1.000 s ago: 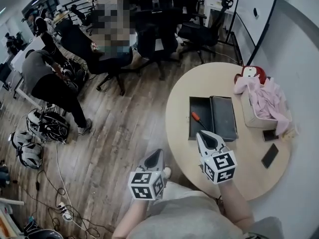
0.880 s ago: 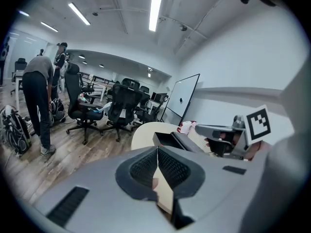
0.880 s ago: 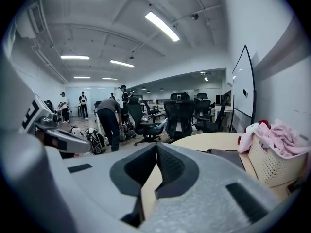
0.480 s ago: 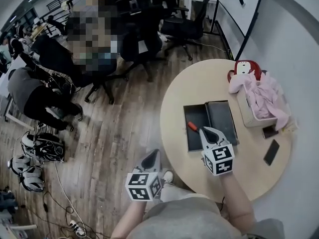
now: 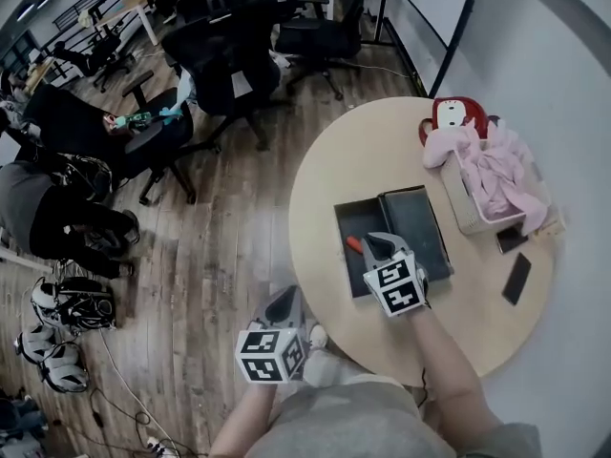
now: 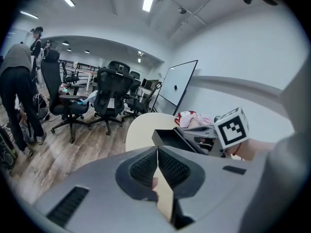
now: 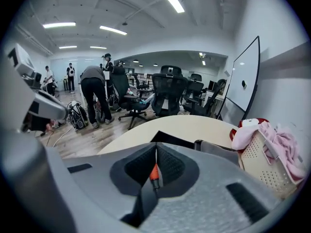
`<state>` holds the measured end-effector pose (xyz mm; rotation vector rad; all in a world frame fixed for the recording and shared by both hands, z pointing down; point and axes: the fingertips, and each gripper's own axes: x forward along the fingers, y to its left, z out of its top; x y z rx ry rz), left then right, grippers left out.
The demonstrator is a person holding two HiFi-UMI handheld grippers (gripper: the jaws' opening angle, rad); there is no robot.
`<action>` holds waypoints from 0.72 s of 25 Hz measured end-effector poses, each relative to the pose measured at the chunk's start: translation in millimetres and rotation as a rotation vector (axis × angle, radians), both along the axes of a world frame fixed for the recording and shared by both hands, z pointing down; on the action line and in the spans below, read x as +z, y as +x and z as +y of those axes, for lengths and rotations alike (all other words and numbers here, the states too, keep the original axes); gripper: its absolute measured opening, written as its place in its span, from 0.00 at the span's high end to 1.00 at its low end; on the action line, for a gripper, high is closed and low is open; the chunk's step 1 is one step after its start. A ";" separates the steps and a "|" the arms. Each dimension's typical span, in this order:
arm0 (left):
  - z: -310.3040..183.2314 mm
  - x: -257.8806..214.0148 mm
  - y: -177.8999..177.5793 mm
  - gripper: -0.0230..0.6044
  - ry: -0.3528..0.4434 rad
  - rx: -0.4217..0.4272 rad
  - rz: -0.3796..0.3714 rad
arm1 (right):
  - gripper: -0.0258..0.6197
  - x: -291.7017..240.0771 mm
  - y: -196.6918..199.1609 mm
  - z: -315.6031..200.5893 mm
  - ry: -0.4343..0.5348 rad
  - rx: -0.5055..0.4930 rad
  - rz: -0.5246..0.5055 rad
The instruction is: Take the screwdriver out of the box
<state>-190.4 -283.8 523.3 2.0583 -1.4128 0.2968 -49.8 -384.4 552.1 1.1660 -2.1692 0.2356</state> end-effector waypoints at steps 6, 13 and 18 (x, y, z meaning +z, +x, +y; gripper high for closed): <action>-19.1 3.3 5.7 0.96 -0.003 0.039 0.001 | 0.96 37.7 -1.1 -16.5 -0.111 -0.016 0.100; -30.0 9.1 2.1 0.96 -0.007 0.040 0.009 | 0.83 77.6 -2.2 -16.8 -0.228 -0.058 0.204; -34.3 12.1 -1.3 0.96 -0.014 0.035 0.012 | 0.82 94.6 -8.1 -17.8 -0.299 -0.145 0.337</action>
